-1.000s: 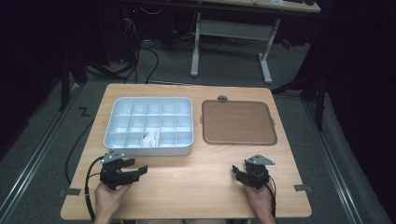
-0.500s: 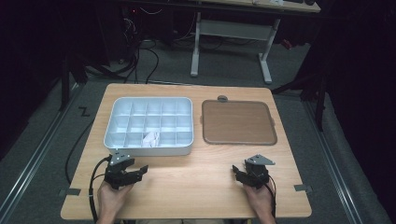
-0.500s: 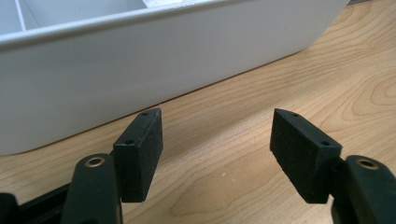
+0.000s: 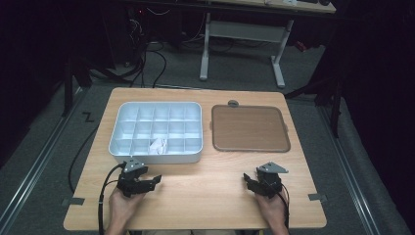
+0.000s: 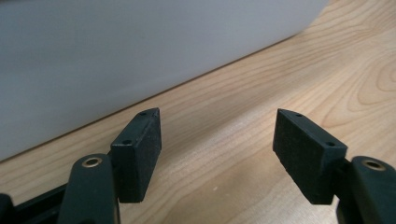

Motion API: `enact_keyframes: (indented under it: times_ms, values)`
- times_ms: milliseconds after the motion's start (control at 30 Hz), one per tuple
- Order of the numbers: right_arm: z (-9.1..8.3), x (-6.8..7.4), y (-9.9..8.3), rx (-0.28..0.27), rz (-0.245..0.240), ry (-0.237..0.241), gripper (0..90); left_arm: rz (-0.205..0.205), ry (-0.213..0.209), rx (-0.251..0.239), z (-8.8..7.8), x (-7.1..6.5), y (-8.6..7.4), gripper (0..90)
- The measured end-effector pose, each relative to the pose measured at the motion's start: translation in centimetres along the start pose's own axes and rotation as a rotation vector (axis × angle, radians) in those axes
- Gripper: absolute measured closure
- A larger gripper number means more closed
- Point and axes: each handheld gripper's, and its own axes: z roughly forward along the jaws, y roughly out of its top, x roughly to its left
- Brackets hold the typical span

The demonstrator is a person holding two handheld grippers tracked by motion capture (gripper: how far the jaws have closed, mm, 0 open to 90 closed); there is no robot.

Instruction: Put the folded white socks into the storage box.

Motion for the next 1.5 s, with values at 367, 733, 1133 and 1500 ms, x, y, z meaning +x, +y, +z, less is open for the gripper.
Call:
enact_keyframes:
  times_ms: [367, 733, 1133, 1500]
  values:
    - [0.0, 0.0, 0.0, 0.001, 0.002, 0.001, 41.0, 0.042, 0.024, -0.013, 0.9, -0.1, -0.8, 31.0]
    - [0.0, 0.0, 0.0, 0.000, 0.005, -0.002, 41.9, 0.113, 0.036, -0.028, 1.3, -0.6, -1.6, 28.1]
    - [0.0, 0.0, 0.0, 0.000, -0.001, 0.002, 40.4, 0.123, 0.050, -0.034, 1.4, -0.7, -1.6, 28.6]
    - [0.0, 0.1, 0.0, 0.002, -0.007, 0.008, 39.3, 0.122, 0.041, -0.038, 1.2, -0.7, -1.7, 32.2]
